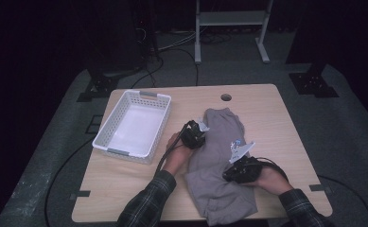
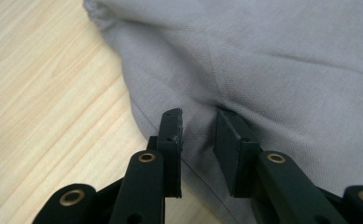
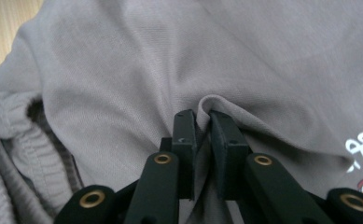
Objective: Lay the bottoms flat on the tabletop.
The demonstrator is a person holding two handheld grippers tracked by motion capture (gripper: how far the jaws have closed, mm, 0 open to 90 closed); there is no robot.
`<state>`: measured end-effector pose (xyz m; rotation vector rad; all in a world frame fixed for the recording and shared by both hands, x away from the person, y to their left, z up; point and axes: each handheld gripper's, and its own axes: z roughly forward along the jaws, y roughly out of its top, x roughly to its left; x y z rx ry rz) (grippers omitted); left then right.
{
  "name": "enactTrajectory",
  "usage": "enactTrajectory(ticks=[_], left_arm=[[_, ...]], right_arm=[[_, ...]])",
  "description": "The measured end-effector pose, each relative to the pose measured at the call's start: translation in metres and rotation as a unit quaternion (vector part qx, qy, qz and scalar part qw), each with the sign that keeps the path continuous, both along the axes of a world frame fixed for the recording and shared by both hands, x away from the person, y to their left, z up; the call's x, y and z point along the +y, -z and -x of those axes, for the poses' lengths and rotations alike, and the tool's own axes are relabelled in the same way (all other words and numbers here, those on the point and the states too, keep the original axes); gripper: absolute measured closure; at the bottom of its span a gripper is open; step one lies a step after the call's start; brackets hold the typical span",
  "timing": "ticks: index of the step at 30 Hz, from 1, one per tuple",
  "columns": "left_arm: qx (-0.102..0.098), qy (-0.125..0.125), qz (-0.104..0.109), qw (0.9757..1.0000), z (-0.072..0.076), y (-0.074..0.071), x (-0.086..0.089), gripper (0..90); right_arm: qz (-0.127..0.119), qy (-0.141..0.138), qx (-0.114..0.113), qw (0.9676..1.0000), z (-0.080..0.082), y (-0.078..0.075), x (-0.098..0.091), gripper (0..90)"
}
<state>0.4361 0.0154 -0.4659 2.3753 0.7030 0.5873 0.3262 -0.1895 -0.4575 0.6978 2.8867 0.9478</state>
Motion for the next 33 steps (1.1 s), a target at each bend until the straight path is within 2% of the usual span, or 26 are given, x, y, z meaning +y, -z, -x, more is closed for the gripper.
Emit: enactTrajectory(ticks=[1,3,4,5,7,8,10,11,12,13,14,15,17,20,21,23,24,25,26,33], left_arm=[[0.001,-0.001,0.0,1.0,0.0,0.0,0.0,70.9],[0.004,-0.002,0.004,1.0,0.001,-0.001,0.002,66.6],[0.006,0.0,0.01,0.9999,0.001,-0.001,0.004,64.8],[0.01,-0.001,0.016,0.9998,0.003,-0.002,0.006,64.8],[0.014,0.002,0.027,0.9995,0.006,-0.004,0.012,62.7],[0.014,0.006,0.038,0.9992,0.011,-0.007,0.017,60.2],[0.013,0.008,0.043,0.9989,0.013,-0.009,0.019,59.0],[0.013,0.01,0.06,0.9981,0.018,-0.014,0.023,58.7],[0.013,0.01,0.06,0.9981,0.018,-0.014,0.023,58.2],[0.015,0.011,0.072,0.9973,0.019,-0.016,0.023,58.2],[0.017,0.018,0.084,0.9962,0.022,-0.02,0.023,57.8],[0.017,0.018,0.084,0.9962,0.022,-0.02,0.023,57.8],[0.019,0.029,0.094,0.995,0.025,-0.024,0.019,57.8],[0.021,0.05,0.101,0.9934,0.032,-0.026,0.007,55.7],[0.021,0.05,0.101,0.9934,0.032,-0.026,0.007,55.0],[0.025,0.059,0.101,0.9929,0.035,-0.024,0.001,54.2],[0.027,0.065,0.101,0.9924,0.037,-0.021,-0.005,54.0],[0.027,0.065,0.101,0.9924,0.037,-0.021,-0.005,53.7],[0.031,0.073,0.1,0.9919,0.04,-0.018,-0.01,53.5],[0.034,0.091,0.1,0.9902,0.045,-0.014,-0.025,51.5]], right_arm=[[-0.004,0.0,-0.002,1.0,-0.001,0.0,0.0,73.1],[-0.009,0.004,-0.002,0.9999,-0.002,-0.001,-0.002,70.8],[-0.025,0.021,-0.013,0.9994,-0.004,-0.005,-0.009,67.0],[-0.025,0.021,-0.013,0.9994,-0.004,-0.005,-0.009,67.0],[-0.048,0.044,-0.031,0.9974,-0.007,-0.013,-0.019,64.7],[-0.07,0.073,-0.05,0.9936,-0.01,-0.02,-0.029,63.4],[-0.083,0.107,-0.072,0.9882,-0.013,-0.026,-0.041,63.3],[-0.086,0.126,-0.079,0.9852,-0.016,-0.028,-0.046,63.4],[-0.088,0.142,-0.086,0.9823,-0.018,-0.029,-0.052,63.4],[-0.088,0.142,-0.086,0.9823,-0.018,-0.029,-0.052,63.4],[-0.086,0.171,-0.095,0.9769,-0.023,-0.03,-0.061,63.4],[-0.086,0.171,-0.095,0.9769,-0.023,-0.03,-0.061,63.4],[-0.078,0.2,-0.098,0.9718,-0.029,-0.027,-0.071,63.5],[-0.072,0.231,-0.089,0.9663,-0.041,-0.017,-0.083,64.5],[-0.074,0.236,-0.081,0.9656,-0.044,-0.015,-0.085,65.5],[-0.074,0.237,-0.079,0.9655,-0.047,-0.013,-0.085,66.0],[-0.064,0.238,-0.076,0.9662,-0.05,-0.01,-0.084,67.1],[-0.064,0.238,-0.076,0.9662,-0.05,-0.01,-0.084,67.1],[-0.049,0.241,-0.073,0.9664,-0.05,-0.007,-0.085,67.3],[-0.042,0.242,-0.048,0.9681,-0.05,0.002,-0.094,67.0]])
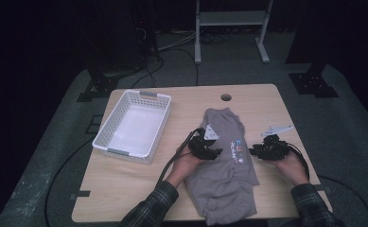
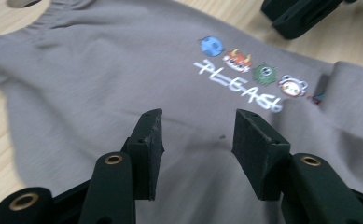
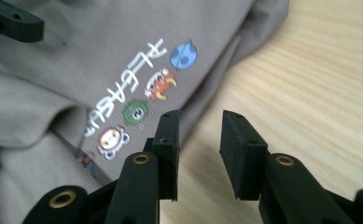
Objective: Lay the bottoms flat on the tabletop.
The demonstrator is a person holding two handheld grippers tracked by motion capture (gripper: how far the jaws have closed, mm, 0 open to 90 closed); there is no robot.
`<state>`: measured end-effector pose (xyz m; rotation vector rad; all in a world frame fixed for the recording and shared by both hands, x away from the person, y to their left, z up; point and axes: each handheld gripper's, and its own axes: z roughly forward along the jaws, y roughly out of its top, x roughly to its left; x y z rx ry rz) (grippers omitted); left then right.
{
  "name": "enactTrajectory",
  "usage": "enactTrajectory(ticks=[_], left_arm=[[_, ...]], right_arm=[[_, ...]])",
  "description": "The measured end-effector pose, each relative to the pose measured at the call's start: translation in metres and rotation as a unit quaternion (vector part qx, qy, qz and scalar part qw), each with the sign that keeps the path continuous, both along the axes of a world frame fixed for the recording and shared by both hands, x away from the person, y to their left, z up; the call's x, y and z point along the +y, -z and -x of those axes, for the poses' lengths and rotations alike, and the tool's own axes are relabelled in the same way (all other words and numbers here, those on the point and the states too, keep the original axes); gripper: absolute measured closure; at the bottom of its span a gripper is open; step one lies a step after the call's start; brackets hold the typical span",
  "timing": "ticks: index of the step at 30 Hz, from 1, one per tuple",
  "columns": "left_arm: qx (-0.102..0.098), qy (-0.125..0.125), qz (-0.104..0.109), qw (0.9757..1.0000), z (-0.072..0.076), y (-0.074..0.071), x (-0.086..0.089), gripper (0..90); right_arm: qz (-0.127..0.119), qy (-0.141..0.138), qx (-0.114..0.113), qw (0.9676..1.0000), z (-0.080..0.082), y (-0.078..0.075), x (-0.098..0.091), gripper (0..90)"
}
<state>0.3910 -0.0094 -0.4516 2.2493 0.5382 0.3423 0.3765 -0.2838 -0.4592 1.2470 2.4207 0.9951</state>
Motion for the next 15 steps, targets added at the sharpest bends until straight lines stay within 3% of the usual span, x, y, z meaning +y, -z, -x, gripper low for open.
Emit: enactTrajectory(ticks=[8,15], left_arm=[[0.001,0.024,0.0,0.9997,0.006,0.006,-0.018,48.6],[-0.005,0.046,-0.026,0.9986,0.011,0.017,-0.031,45.0]], right_arm=[[0.009,-0.022,0.014,0.9996,0.0,0.008,0.007,64.1],[0.016,-0.038,0.005,0.9991,0.001,0.009,0.011,62.7]])
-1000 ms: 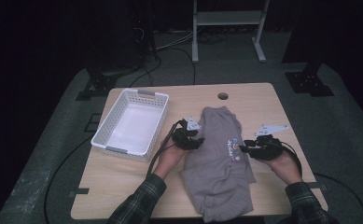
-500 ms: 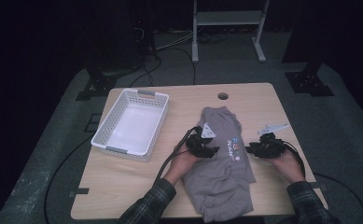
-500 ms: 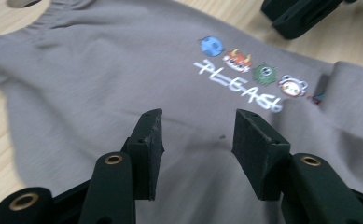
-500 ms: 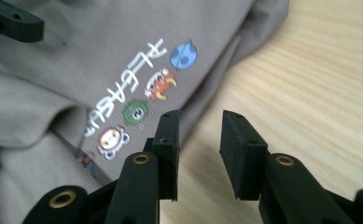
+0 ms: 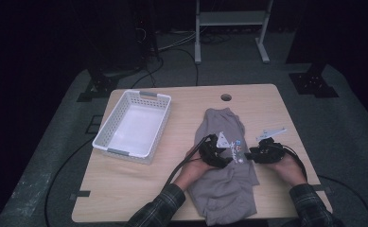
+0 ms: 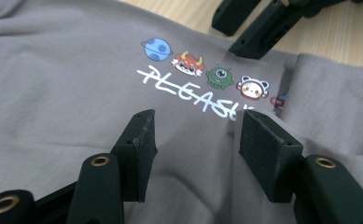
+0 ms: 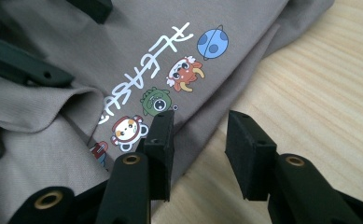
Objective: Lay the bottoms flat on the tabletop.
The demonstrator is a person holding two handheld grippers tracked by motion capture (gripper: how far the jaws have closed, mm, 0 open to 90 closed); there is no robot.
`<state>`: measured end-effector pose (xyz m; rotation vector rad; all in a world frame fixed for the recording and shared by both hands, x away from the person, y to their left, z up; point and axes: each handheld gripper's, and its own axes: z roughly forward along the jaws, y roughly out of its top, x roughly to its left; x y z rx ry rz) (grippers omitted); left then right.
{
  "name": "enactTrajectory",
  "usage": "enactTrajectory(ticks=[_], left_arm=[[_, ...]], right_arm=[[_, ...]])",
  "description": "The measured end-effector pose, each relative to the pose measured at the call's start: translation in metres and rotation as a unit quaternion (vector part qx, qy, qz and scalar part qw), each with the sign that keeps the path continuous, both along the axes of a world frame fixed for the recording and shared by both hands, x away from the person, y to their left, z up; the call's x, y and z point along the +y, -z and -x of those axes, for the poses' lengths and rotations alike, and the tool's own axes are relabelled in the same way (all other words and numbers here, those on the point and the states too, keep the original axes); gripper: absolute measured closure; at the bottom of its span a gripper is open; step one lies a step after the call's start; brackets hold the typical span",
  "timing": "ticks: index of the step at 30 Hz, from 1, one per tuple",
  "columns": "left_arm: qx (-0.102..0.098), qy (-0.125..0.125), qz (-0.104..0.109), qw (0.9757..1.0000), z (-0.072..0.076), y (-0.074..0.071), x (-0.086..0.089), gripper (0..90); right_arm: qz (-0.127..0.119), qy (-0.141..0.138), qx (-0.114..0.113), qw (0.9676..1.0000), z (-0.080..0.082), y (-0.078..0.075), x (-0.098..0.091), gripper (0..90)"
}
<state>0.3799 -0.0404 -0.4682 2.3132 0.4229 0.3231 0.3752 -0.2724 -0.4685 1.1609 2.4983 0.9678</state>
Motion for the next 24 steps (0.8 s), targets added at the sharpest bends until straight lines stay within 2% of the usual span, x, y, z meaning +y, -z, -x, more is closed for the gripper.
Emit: enactTrajectory(ticks=[3,4,7,8,9,10,11,12,14,16,20,24], left_arm=[[0.0,0.001,-0.007,1.0,0.0,0.003,-0.004,45.1],[0.006,-0.002,0.001,1.0,-0.002,0.005,-0.005,45.9],[0.018,-0.007,0.008,0.9998,-0.004,0.005,-0.004,46.0],[0.035,0.0,0.015,0.9993,-0.007,0.006,-0.003,53.3],[0.035,0.0,0.015,0.9993,-0.007,0.006,-0.003,57.6],[0.044,0.0,0.022,0.9988,-0.008,0.006,-0.003,63.7],[0.041,-0.004,0.02,0.999,-0.008,0.006,-0.003,63.7],[0.039,-0.003,0.016,0.9991,-0.009,0.006,-0.003,75.3],[0.044,-0.011,0.01,0.9989,-0.01,0.004,-0.002,87.3],[0.052,-0.015,0.007,0.9985,-0.011,0.003,-0.002,88.7],[0.056,-0.022,0.003,0.9982,-0.011,0.002,-0.002,89.6],[0.058,-0.027,0.017,0.9978,-0.01,0.0,0.002,90.0]], right_arm=[[0.007,-0.001,-0.002,1.0,0.001,-0.001,0.002,70.0],[0.013,-0.009,-0.006,0.9999,0.002,-0.001,0.004,75.7],[0.009,-0.012,-0.001,0.9999,0.003,-0.001,0.005,81.0],[0.001,-0.014,0.005,0.9999,0.003,0.0,0.005,85.6],[0.001,-0.014,0.005,0.9999,0.003,0.0,0.005,85.6],[-0.003,-0.013,0.008,0.9999,0.003,0.0,0.004,87.0],[-0.003,-0.013,0.008,0.9999,0.003,0.0,0.004,87.0],[-0.003,-0.013,0.007,0.9999,0.002,0.0,0.004,87.8],[-0.003,-0.013,0.006,0.9999,0.002,0.0,0.003,88.1],[-0.002,-0.013,0.005,0.9999,0.002,0.0,0.003,88.5],[0.003,-0.012,0.003,0.9999,0.003,0.0,0.004,89.1],[0.016,-0.012,-0.004,0.9998,0.004,-0.001,0.005,89.9]])
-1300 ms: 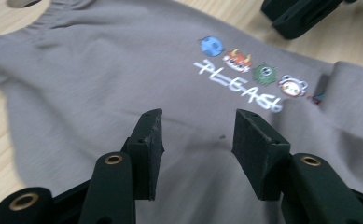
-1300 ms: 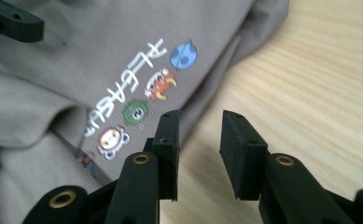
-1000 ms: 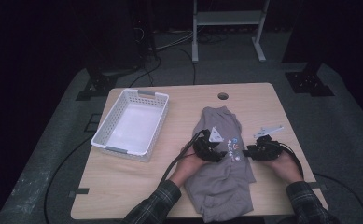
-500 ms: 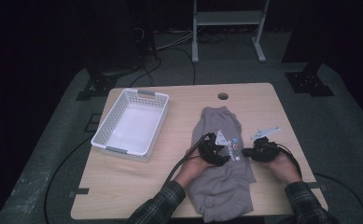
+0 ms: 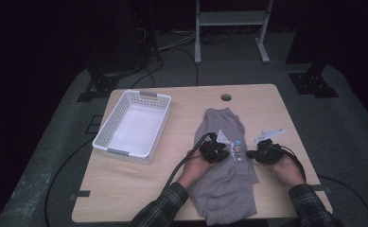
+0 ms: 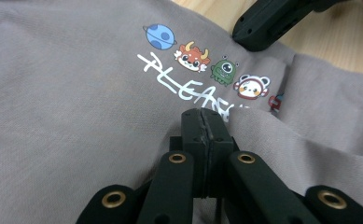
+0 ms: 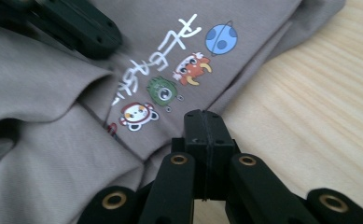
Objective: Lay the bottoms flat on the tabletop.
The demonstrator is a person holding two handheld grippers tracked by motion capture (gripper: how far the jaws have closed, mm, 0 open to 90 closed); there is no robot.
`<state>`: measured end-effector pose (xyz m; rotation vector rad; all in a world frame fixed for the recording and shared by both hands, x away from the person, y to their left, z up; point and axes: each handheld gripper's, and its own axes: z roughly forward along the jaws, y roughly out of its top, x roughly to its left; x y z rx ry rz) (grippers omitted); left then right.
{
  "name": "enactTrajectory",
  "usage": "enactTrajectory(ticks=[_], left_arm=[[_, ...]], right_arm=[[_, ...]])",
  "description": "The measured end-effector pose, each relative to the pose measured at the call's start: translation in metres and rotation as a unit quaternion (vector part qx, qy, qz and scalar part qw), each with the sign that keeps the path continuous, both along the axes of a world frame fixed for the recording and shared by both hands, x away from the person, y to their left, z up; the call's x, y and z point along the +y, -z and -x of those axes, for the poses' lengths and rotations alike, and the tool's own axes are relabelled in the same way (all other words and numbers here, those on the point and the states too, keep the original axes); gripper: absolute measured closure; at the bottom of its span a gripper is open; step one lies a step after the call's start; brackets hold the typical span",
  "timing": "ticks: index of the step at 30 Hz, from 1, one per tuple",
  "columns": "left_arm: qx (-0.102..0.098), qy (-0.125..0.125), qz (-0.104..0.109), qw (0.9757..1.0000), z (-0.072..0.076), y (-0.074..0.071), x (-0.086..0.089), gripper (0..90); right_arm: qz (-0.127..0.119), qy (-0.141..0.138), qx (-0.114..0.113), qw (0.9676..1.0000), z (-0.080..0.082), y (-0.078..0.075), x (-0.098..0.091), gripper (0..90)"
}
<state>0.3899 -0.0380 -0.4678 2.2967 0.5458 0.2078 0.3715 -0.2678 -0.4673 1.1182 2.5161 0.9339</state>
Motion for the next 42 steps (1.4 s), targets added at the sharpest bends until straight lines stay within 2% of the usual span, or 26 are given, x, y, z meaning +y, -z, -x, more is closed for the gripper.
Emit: enactTrajectory(ticks=[3,4,6,12,19,20,25,28,30,32,33,35,36,42], left_arm=[[0.0,-0.004,0.007,1.0,-0.001,-0.004,0.005,90.0],[-0.009,-0.011,-0.004,0.9999,-0.001,-0.007,0.007,90.0],[-0.011,-0.014,-0.003,0.9998,-0.002,-0.008,0.009,90.0],[-0.012,-0.043,-0.002,0.999,-0.009,-0.016,0.033,90.0],[-0.02,-0.061,-0.003,0.9979,-0.009,-0.023,0.053,90.0],[-0.021,-0.066,-0.007,0.9976,-0.009,-0.025,0.061,90.0],[-0.027,-0.076,-0.017,0.9966,-0.008,-0.027,0.075,90.0],[-0.028,-0.091,-0.025,0.9951,-0.007,-0.028,0.089,90.0],[-0.027,-0.094,-0.028,0.9948,-0.006,-0.027,0.091,90.0],[-0.028,-0.099,-0.038,0.9939,-0.004,-0.026,0.096,90.0],[-0.027,-0.106,-0.046,0.9929,-0.002,-0.025,0.101,90.0],[-0.028,-0.109,-0.049,0.9924,-0.002,-0.025,0.104,90.0],[-0.027,-0.116,-0.052,0.9915,0.0,-0.023,0.109,90.0],[-0.024,-0.127,-0.064,0.9895,0.006,-0.019,0.116,90.0]], right_arm=[[0.008,0.002,-0.003,1.0,0.0,-0.001,-0.001,90.0],[0.012,0.003,-0.004,0.9999,0.001,-0.001,0.0,90.0],[0.032,0.013,-0.015,0.9993,0.001,-0.002,0.0,90.0],[0.036,0.03,-0.018,0.9987,0.0,-0.003,-0.01,90.0],[0.049,0.054,-0.028,0.997,0.0,-0.006,-0.021,90.0],[0.051,0.062,-0.031,0.9963,-0.001,-0.007,-0.027,90.0],[0.051,0.078,-0.031,0.9951,-0.001,-0.007,-0.038,90.0],[0.059,0.094,-0.033,0.9933,-0.002,-0.006,-0.047,90.0],[0.059,0.098,-0.034,0.9929,-0.003,-0.006,-0.049,90.0],[0.062,0.106,-0.036,0.9918,-0.003,-0.006,-0.053,90.0],[0.064,0.116,-0.035,0.9906,-0.004,-0.006,-0.057,90.0],[0.067,0.12,-0.036,0.9899,-0.004,-0.006,-0.061,90.0],[0.072,0.13,-0.037,0.9883,-0.004,-0.005,-0.066,90.0],[0.075,0.154,-0.034,0.9846,-0.005,-0.003,-0.08,90.0]])
